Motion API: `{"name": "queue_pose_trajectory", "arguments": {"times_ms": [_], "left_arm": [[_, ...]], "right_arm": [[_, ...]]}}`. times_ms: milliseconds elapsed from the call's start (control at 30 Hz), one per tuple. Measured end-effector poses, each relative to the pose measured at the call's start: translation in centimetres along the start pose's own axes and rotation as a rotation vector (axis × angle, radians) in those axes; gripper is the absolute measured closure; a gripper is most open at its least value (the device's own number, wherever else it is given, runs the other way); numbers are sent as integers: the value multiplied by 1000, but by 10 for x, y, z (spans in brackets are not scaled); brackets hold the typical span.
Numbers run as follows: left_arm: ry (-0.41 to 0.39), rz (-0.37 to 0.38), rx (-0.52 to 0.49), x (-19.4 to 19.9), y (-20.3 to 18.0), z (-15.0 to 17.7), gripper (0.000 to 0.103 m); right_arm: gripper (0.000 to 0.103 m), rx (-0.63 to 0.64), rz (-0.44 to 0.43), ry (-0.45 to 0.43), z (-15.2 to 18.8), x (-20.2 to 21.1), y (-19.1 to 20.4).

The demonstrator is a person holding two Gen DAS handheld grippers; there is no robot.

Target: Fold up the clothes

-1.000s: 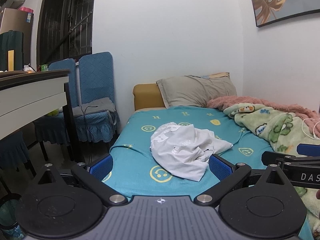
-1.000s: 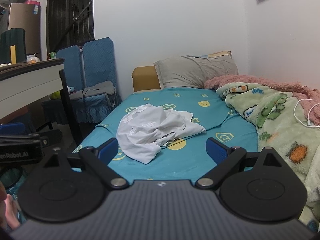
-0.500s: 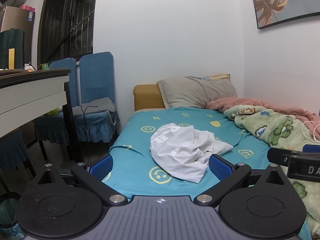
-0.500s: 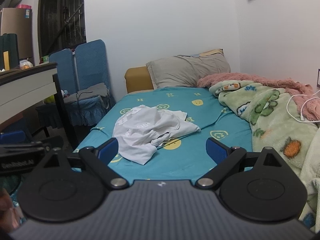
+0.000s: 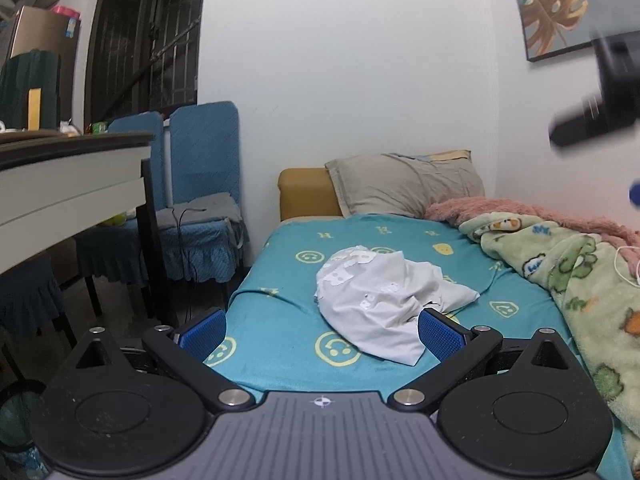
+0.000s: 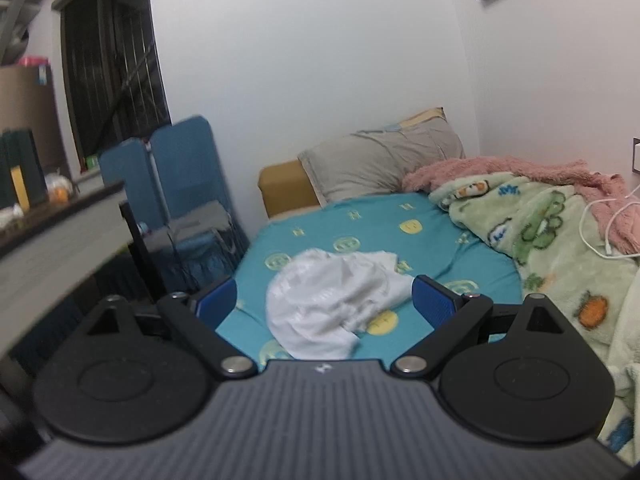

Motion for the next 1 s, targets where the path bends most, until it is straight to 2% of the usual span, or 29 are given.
{"name": "queue_pose_trajectory", "arguments": {"times_ms": [67,233,333,433,533,867,967,1000], "left_arm": [[0,-3,12,0,4,-1,0],[22,-22,-10,-11,5,7,0],[83,1,-21,-31,-1,16,0],[157,17,-65,-68,-15,26,0],[228,45,-101,-111,-31,34,3],[277,162,-226,-255,-101,63,5],[314,147,-249,-287,-106,83,8],[327,137,-258,-296,-107,89,14]], "right_arm": [[7,-34,1,-15,-17,-3,6],[7,-127,-66,-78,-46,-14,1],[7,-111,-50,-135,-45,-20,-20],[7,-112,-15,-126,-27,-36,-52],[7,-121,22,-72,0,-55,-83],[7,-152,53,112,63,-125,-131],[7,-174,64,162,73,-150,-137],[7,-167,61,170,75,-157,-136]]}}
Point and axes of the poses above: each gripper's, at about its wrist camera, not at the fingertips, and x roughly against the way its jaws point, y to its left, z to its underside, the point moved 1 cm from there along -x, roughly the way its jaws point, and after that the axes turned 11 degrees about x, right-handed, at the moved point
